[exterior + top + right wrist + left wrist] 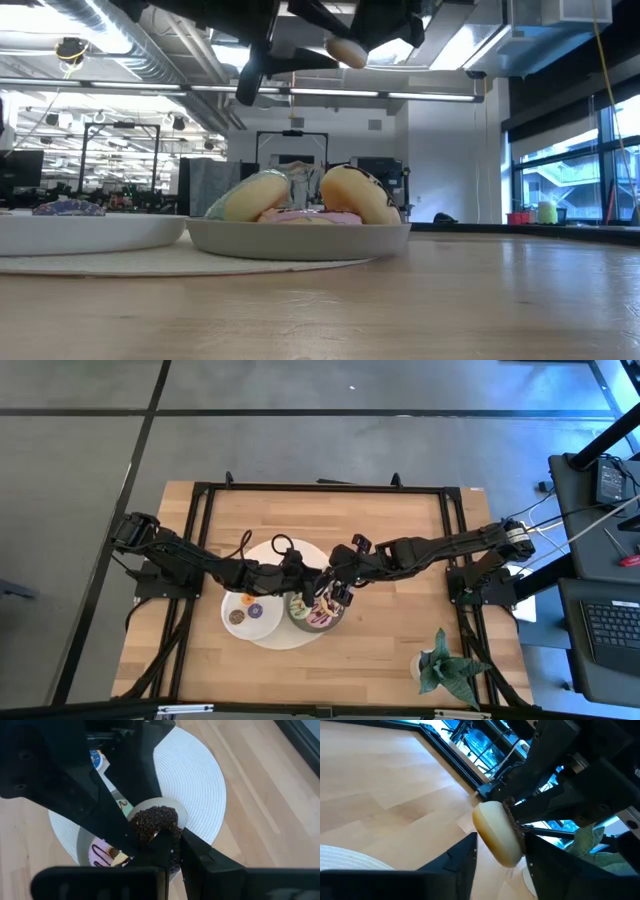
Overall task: Pick & Place donuts
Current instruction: Put the small black donuts on the white plate
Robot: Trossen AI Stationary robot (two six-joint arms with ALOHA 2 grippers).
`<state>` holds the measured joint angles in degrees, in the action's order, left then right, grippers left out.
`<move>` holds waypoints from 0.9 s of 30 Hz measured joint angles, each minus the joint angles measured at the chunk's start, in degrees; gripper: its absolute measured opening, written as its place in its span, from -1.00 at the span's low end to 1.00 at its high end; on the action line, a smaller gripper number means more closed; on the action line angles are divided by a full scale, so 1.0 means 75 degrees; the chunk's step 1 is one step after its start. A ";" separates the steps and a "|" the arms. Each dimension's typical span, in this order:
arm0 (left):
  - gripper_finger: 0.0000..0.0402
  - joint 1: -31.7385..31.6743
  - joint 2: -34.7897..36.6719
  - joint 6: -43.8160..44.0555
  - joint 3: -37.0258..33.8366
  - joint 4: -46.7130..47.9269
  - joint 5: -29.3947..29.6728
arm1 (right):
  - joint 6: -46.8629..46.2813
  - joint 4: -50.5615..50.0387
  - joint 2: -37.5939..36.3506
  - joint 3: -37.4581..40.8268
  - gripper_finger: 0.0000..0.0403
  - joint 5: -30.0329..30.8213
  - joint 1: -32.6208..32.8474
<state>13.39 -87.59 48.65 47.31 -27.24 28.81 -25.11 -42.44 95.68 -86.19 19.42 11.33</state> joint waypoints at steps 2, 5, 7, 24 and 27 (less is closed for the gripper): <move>-0.31 0.0000 -0.0003 0.0013 0.0000 -0.0003 -0.0005 | 0.0007 -0.0003 0.0000 0.0000 -0.83 0.0000 0.0000; -0.44 0.0000 0.0000 0.0016 0.0000 -0.0003 -0.0005 | 0.0039 -0.0003 0.0000 0.0000 -0.83 -0.0035 0.0000; -0.51 0.0003 -0.0002 0.0016 0.0000 0.0000 -0.0033 | 0.0042 -0.0005 0.0000 0.0000 -0.83 -0.0194 -0.0007; -0.89 -0.0020 0.0077 0.0020 -0.0009 0.0700 0.0252 | 0.0155 -0.0451 -0.0514 0.0003 -0.25 -0.0264 -0.0017; -0.91 -0.0012 0.0304 0.0040 -0.0012 0.1325 0.0065 | 0.0081 -0.0881 -0.0917 0.0000 -0.20 -0.0196 -0.0032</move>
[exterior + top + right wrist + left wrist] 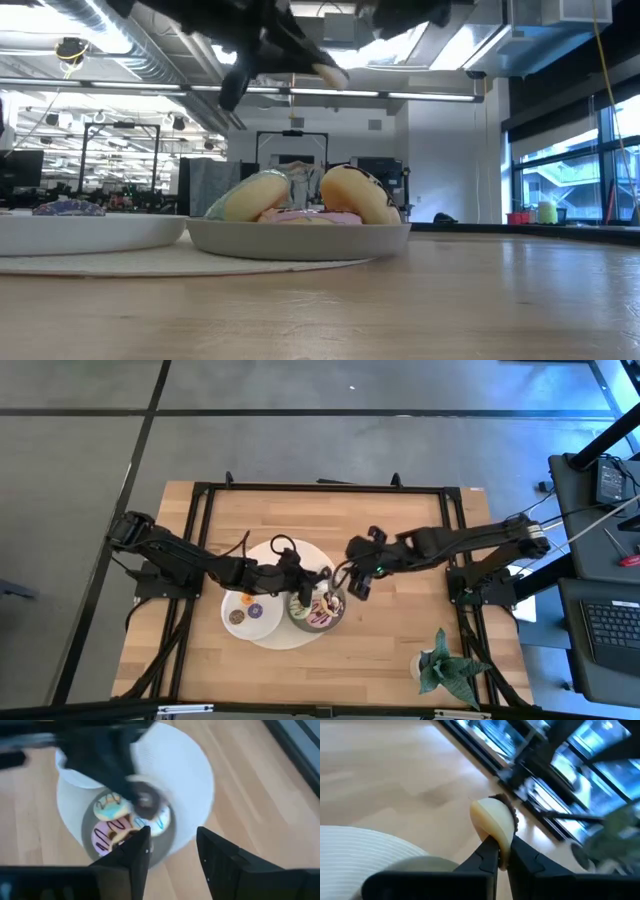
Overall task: Pick & Place donuts
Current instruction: Put the small black donuts on the white plate
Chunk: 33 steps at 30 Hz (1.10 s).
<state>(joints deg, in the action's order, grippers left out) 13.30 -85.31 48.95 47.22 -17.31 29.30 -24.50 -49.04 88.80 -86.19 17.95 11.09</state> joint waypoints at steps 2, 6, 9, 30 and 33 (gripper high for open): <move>-0.91 -0.0056 0.0269 0.0165 0.0014 0.0573 -0.0519 | -0.0096 -0.0305 -0.0268 0.0000 -0.18 0.0030 -0.0009; -0.92 -0.0234 0.0968 0.0785 0.0012 0.2855 -0.1847 | -0.0235 -0.0656 -0.0625 0.0000 -0.18 0.0028 0.0006; -0.92 -0.0325 0.1424 0.1254 0.0012 0.4691 -0.2666 | -0.0307 -0.0679 -0.0723 0.0000 -0.18 0.0125 0.0003; -0.92 -0.0279 0.1736 0.1183 0.0003 0.7272 -0.5259 | -0.0498 -0.0068 -0.0709 0.0862 -0.18 0.0262 0.0003; -0.92 -0.0088 0.1736 0.1183 0.0003 0.7336 -0.5333 | -0.0500 -0.0076 -0.0703 0.0933 -0.18 0.0257 0.0003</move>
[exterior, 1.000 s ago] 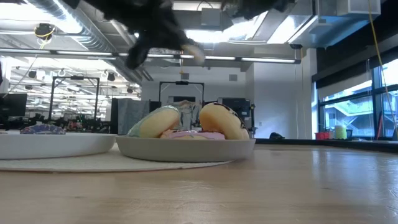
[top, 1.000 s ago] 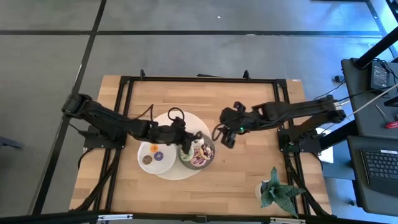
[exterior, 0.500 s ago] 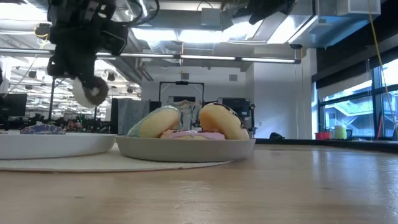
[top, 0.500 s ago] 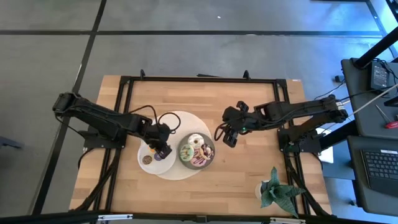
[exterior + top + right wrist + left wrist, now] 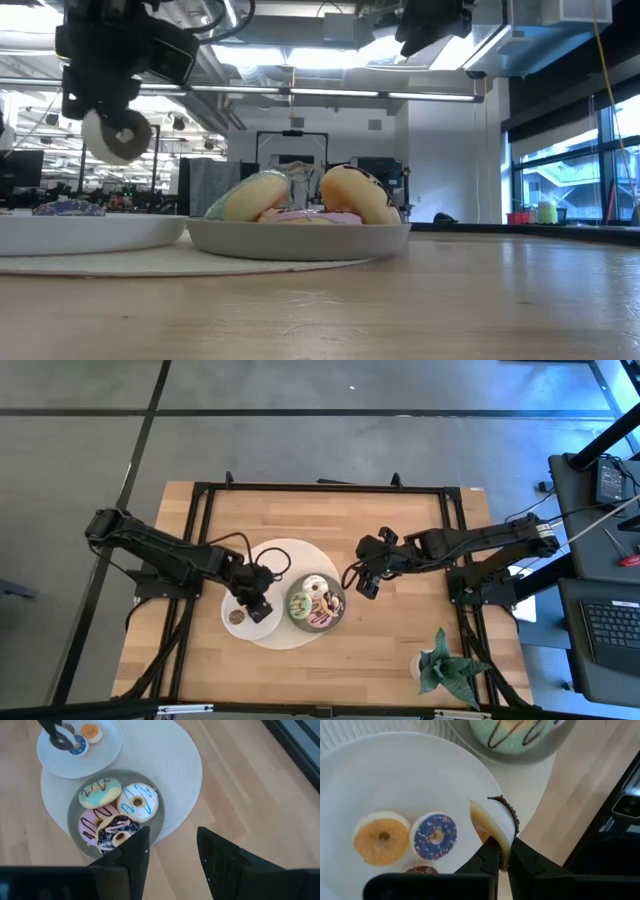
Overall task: Pick & Place donuts
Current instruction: Put the small black donuts on the white plate
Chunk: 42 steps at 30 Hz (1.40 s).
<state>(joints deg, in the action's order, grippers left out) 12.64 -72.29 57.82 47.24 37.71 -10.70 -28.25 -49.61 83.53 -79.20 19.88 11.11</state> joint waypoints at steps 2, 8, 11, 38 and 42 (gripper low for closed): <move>-0.92 0.0066 -0.0047 0.0058 0.0000 -0.0009 0.0154 | 0.0003 0.0026 0.0000 0.0000 -0.18 0.0003 0.0000; -0.92 -0.0012 -0.0398 0.0189 0.0000 -0.0031 0.0833 | 0.0009 0.0097 0.0000 0.0000 -0.18 0.0003 0.0000; -0.92 -0.0020 -0.0658 0.0189 0.0000 -0.0043 0.0687 | 0.0003 0.0094 0.0000 0.0000 -0.18 0.0003 0.0000; -0.90 0.0001 -0.1842 -0.0195 0.0000 -0.1295 0.0335 | 0.0009 0.0127 0.0000 -0.0003 -0.18 0.0003 0.0000; -0.90 0.0000 -0.1871 -0.0213 0.0000 -0.1289 0.0335 | 0.0006 0.0127 0.0000 -0.0003 -0.18 0.0003 -0.0002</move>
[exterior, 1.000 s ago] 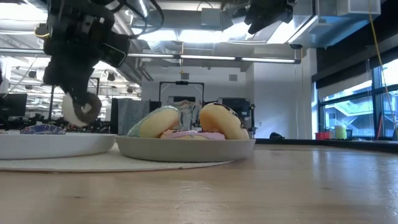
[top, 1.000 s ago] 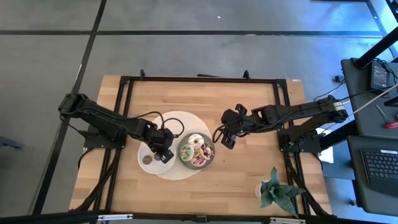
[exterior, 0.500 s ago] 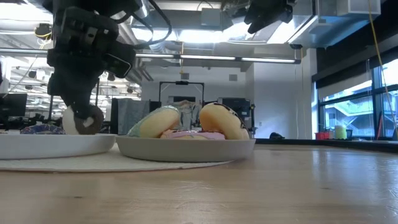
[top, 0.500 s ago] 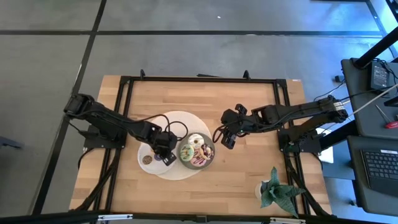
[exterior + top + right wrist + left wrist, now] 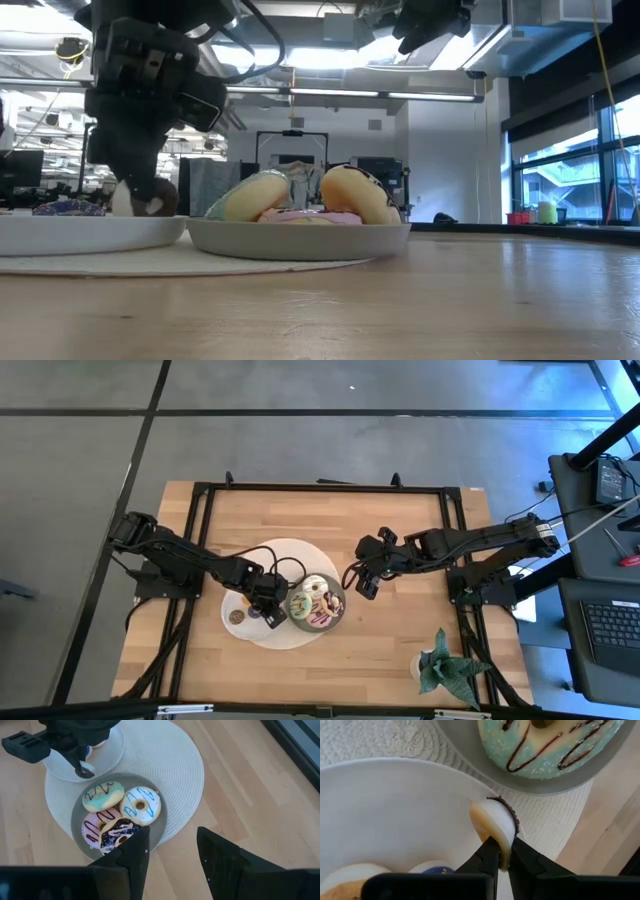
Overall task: Pick & Place donuts
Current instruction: Put the small black donuts on the white plate
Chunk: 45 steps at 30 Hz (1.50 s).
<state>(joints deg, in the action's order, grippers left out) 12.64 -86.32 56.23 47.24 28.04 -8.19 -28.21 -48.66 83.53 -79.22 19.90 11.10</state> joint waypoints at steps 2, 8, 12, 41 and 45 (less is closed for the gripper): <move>-0.89 0.0000 0.0000 0.0000 -0.0002 0.0013 0.0027 | 0.0000 -0.0003 0.0000 0.0000 -0.18 0.0000 0.0002; -0.89 0.0000 0.0000 0.0000 0.0000 -0.0007 0.0182 | 0.0020 0.0000 0.0000 0.0000 -0.18 0.0000 0.0002; -0.89 0.0002 0.0003 0.0006 0.0000 -0.0010 0.0422 | 0.0026 0.0000 0.0000 0.0000 -0.18 0.0000 0.0000; -0.51 0.0000 0.0009 0.0009 0.0000 0.0002 0.0447 | 0.0029 -0.0003 0.0000 -0.0003 -0.18 0.0000 0.0002; -0.44 0.0000 0.0009 0.0006 0.0000 0.0112 0.0417 | 0.0029 -0.0003 0.0000 -0.0003 -0.18 -0.0001 0.0002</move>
<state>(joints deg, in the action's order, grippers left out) 12.64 -86.26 56.27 47.24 28.88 -5.06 -27.99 -48.69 83.53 -79.24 19.89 11.11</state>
